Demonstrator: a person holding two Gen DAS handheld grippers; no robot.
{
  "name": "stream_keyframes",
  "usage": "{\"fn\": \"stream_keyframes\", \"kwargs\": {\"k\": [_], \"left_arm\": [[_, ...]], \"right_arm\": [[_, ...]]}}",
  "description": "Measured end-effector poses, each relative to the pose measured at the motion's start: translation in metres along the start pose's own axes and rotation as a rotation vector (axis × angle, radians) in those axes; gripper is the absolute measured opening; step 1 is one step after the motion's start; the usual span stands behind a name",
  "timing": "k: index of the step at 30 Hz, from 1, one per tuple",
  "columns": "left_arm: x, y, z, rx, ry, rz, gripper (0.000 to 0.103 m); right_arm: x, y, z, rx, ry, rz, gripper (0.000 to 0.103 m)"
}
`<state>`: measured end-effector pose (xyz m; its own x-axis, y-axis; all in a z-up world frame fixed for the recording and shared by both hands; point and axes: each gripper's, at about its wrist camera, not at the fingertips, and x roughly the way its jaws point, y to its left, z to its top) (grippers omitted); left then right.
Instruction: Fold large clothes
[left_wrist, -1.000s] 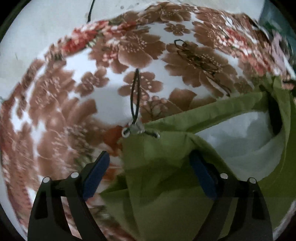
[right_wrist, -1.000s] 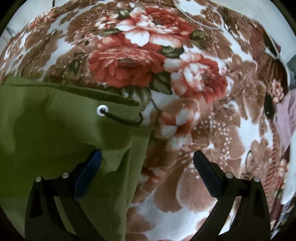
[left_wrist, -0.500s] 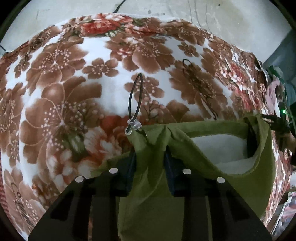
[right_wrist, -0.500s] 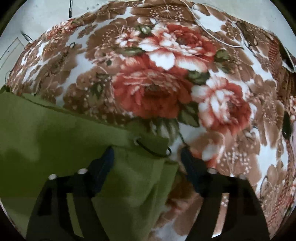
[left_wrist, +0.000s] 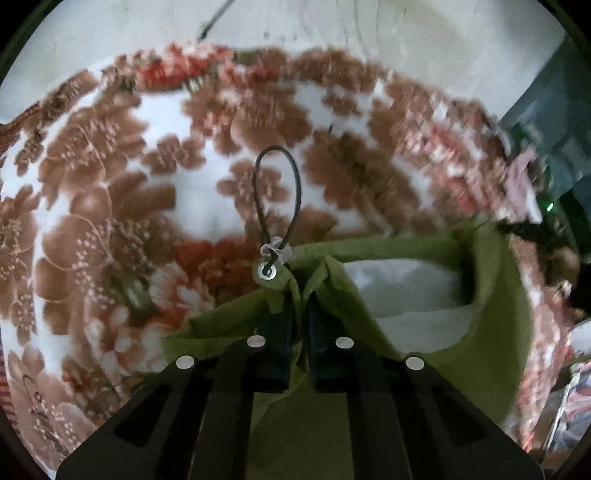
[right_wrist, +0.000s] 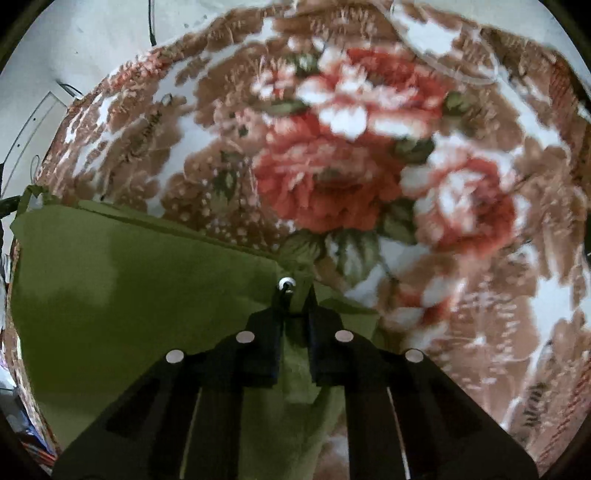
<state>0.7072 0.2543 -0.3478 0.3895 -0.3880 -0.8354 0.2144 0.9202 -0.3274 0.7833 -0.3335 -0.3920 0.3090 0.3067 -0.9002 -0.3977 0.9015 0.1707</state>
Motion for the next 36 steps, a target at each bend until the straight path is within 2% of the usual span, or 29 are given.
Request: {"fn": "stream_keyframes", "kwargs": {"k": [2,3,4,5,8,12,15,17,18,19,20,21,22,25,26,30,34,36], "left_arm": [[-0.018,0.008,0.005,-0.042,-0.033,0.012,0.005],[-0.021,0.020,0.006,-0.097,-0.027,0.027,0.005],[-0.018,0.026,0.005,-0.117,-0.008,0.042,0.006],[-0.007,0.036,0.003,-0.141,0.043,0.044,0.007],[0.026,0.040,-0.005,-0.127,0.136,0.103,0.007],[0.054,0.036,-0.019,-0.133,0.163,0.154,0.007],[0.057,0.037,-0.023,-0.103,0.182,0.189,0.008],[0.053,0.030,-0.022,-0.052,0.179,0.223,0.016],[0.049,0.025,-0.022,-0.030,0.172,0.236,0.027],[0.044,0.021,-0.022,-0.007,0.161,0.249,0.062],[0.035,0.014,-0.021,0.023,0.131,0.280,0.076],[0.021,0.002,-0.020,0.064,0.087,0.312,0.076],[0.011,-0.007,-0.020,0.083,0.063,0.319,0.076],[-0.023,-0.062,-0.027,0.170,-0.070,0.389,0.099],[-0.028,-0.082,-0.032,0.193,-0.113,0.372,0.098],[-0.003,-0.148,-0.047,0.200,-0.149,0.375,0.098],[0.042,-0.172,-0.061,0.060,-0.154,0.355,0.098],[0.058,-0.178,-0.070,0.049,-0.140,0.367,0.098]], "right_arm": [[-0.023,-0.006,0.008,0.002,-0.043,-0.013,0.011],[-0.023,-0.011,0.009,0.002,-0.029,-0.036,0.011],[-0.018,-0.014,0.008,-0.004,-0.004,-0.051,0.011],[-0.008,-0.015,0.006,-0.017,0.027,-0.053,0.011],[0.028,-0.007,-0.004,-0.055,0.083,-0.120,0.011],[0.054,-0.003,-0.019,-0.038,0.084,-0.158,0.011],[0.053,-0.003,-0.022,-0.043,0.075,-0.170,0.013],[0.049,0.002,-0.020,-0.084,0.080,-0.224,0.023],[0.042,0.004,-0.020,-0.092,0.080,-0.238,0.032],[0.036,0.006,-0.019,-0.089,0.070,-0.249,0.060],[0.025,0.011,-0.019,-0.090,0.043,-0.253,0.073],[0.013,0.019,-0.018,-0.099,0.009,-0.262,0.083],[-0.003,0.032,-0.020,-0.110,-0.031,-0.286,0.088],[-0.035,0.083,-0.028,-0.142,-0.137,-0.320,0.098],[-0.038,0.104,-0.031,-0.147,-0.161,-0.319,0.098],[-0.026,0.183,-0.045,-0.119,-0.198,-0.276,0.098],[0.012,0.227,-0.051,-0.039,-0.172,-0.278,0.098],[0.029,0.235,-0.055,-0.016,-0.161,-0.303,0.098]]}}
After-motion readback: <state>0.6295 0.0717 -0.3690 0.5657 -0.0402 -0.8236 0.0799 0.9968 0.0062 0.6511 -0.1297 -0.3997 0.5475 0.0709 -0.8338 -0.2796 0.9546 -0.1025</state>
